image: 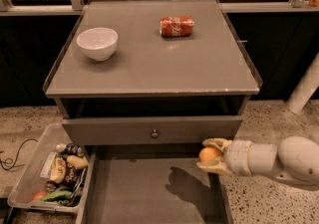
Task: Pick orange from middle drawer and place on counter
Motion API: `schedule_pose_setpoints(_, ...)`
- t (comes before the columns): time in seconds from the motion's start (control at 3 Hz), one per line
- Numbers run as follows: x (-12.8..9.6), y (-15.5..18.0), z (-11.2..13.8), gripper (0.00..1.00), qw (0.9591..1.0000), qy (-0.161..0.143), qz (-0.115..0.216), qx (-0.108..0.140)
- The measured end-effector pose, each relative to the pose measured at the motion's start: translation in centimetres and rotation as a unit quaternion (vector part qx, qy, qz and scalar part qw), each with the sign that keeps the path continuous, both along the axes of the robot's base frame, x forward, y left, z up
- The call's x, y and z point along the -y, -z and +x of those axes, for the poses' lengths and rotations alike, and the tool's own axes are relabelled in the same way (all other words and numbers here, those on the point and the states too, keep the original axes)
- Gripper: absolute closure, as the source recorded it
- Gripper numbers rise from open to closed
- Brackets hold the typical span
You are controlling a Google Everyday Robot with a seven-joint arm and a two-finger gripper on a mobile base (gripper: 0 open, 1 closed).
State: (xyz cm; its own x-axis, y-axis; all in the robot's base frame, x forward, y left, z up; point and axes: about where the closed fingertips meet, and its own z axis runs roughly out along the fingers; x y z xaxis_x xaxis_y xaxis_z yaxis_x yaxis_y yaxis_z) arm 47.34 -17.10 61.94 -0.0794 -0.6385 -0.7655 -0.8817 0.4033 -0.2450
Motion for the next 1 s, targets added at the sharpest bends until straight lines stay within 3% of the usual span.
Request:
schedule_pose_setpoints(0.33, 2.0, -7.0, 0.6, 1.0, 0.9994, -0.003, -0.023, 0.025)
schedule_pose_setpoints(0.67, 2.4, -14.7, 2.1, 1.0, 0.9975, -0.02, -0.043, 0.053)
schedule_pose_setpoints(1.0, 2.6, -20.2, 3.4, 1.0, 0.9948, -0.043, -0.045, 0.081)
